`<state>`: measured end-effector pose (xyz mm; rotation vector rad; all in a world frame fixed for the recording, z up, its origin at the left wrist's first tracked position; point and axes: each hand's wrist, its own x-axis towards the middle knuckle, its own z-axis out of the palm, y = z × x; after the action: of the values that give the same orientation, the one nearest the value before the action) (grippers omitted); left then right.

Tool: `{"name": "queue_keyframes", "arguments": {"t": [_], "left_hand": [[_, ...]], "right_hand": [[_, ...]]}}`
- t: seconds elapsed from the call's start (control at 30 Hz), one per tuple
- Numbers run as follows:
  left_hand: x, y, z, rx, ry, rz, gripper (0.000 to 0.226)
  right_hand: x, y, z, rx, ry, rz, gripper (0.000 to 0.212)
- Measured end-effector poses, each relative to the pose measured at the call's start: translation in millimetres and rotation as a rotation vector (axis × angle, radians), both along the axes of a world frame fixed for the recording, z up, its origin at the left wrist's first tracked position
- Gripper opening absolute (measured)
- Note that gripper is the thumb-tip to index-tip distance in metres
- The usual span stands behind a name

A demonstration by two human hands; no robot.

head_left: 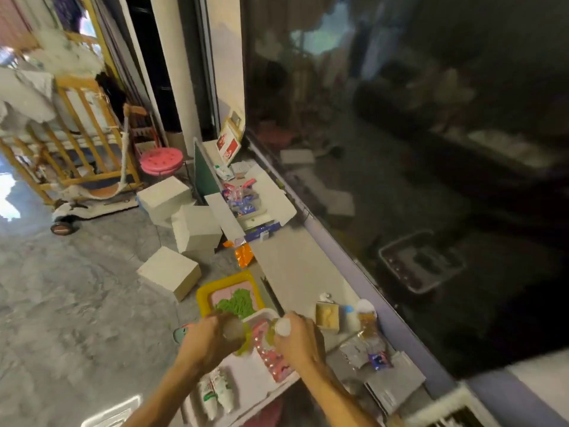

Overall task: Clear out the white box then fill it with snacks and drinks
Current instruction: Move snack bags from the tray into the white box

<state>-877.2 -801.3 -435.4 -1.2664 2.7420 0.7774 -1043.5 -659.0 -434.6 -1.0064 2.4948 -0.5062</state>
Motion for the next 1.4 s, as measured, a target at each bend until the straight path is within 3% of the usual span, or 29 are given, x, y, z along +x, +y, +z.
{"name": "queue_keyframes", "arguments": {"t": [0.13,0.33,0.5,0.9,1.13,1.4], "left_hand": [[-16.0,9.8,43.3,-0.101,0.14,-0.18,0.045],[-51.7,71.8,127.5,-0.032,0.339,-0.477,0.042],[-77.7,166.8,174.9,0.06,0.423,-0.679,0.05],[-53.5,523.6,213.9,0.173,0.51,-1.109,0.052],[-3.0,733.7,196.3,0.352,0.502,-1.271,0.047],[20.4,937.9,185.4,0.416,0.438,-1.458,0.041]], "right_hand": [[4.8,43.7,46.9,-0.059,0.057,-0.153,0.028],[27.3,135.8,113.6,-0.235,0.18,-0.411,0.028],[49.9,244.3,150.0,-0.391,0.193,-0.645,0.042],[181.7,600.7,204.0,-0.483,0.386,-1.006,0.038],[273.6,790.3,205.6,-0.333,0.48,-1.213,0.03],[344.2,951.6,197.6,-0.249,0.389,-1.476,0.046]]}}
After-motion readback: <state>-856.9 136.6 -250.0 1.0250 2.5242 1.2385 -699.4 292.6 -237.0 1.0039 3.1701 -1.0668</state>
